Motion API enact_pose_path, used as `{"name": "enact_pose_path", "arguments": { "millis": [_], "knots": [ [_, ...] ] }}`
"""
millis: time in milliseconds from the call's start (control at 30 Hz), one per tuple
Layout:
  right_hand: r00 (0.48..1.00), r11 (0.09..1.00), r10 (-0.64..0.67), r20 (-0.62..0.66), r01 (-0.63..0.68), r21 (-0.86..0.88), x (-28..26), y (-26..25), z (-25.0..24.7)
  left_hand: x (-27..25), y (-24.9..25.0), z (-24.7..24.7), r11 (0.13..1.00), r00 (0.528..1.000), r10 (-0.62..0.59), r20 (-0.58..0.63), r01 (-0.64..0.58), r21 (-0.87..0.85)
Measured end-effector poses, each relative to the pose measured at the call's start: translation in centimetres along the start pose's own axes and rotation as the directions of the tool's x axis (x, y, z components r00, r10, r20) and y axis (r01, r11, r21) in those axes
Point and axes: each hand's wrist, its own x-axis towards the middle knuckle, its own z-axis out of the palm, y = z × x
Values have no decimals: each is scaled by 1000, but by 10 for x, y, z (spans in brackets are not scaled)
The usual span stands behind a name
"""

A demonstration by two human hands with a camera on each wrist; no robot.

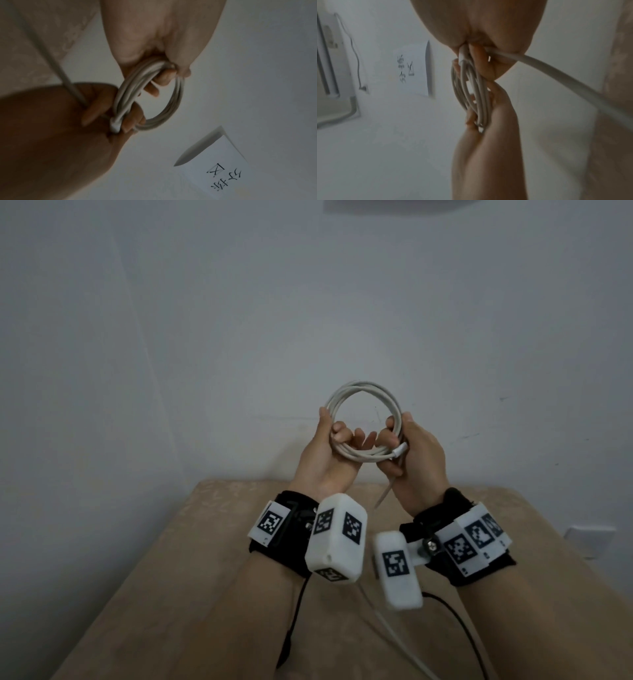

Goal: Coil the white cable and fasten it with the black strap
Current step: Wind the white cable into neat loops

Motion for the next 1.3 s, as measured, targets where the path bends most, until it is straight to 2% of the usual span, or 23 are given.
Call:
{"name": "enact_pose_path", "arguments": {
  "millis": [100,200,333,433,533,633,700,867,1033,1133,1300],
  "knots": [
    [999,998,49,-9,-49,-46,5,-8,-11,-1,5,-6,991,995,-76,67,68,115],
    [996,981,90,-15,-91,-173,9,-13,-19,-4,12,-11,970,983,-142,113,115,213],
    [972,918,220,88,-175,-357,9,-16,-25,-9,27,-17,894,966,-225,125,153,422],
    [935,820,311,171,-173,-546,4,-16,-24,-16,38,-20,726,973,-220,71,115,678],
    [889,702,389,242,-116,-703,-3,-12,-18,-21,44,-19,454,963,-265,58,72,888],
    [847,611,457,273,-76,-788,-7,-8,-14,-23,41,-16,205,945,-327,20,50,977],
    [837,596,471,278,-70,-800,-7,-7,-13,-23,39,-15,134,944,-331,7,39,990],
    [883,612,422,208,-108,-784,-6,-10,-15,-24,38,-11,112,959,-283,6,27,993],
    [914,643,376,152,-138,-754,-4,-12,-17,-23,39,-10,48,970,-242,-27,40,998],
    [928,663,348,130,-146,-734,-1,-15,-20,-21,40,-10,97,979,-194,-55,75,992],
    [945,679,309,107,-141,-720,0,-22,-25,-18,47,-10,242,995,-77,-61,78,967]
  ]
}}
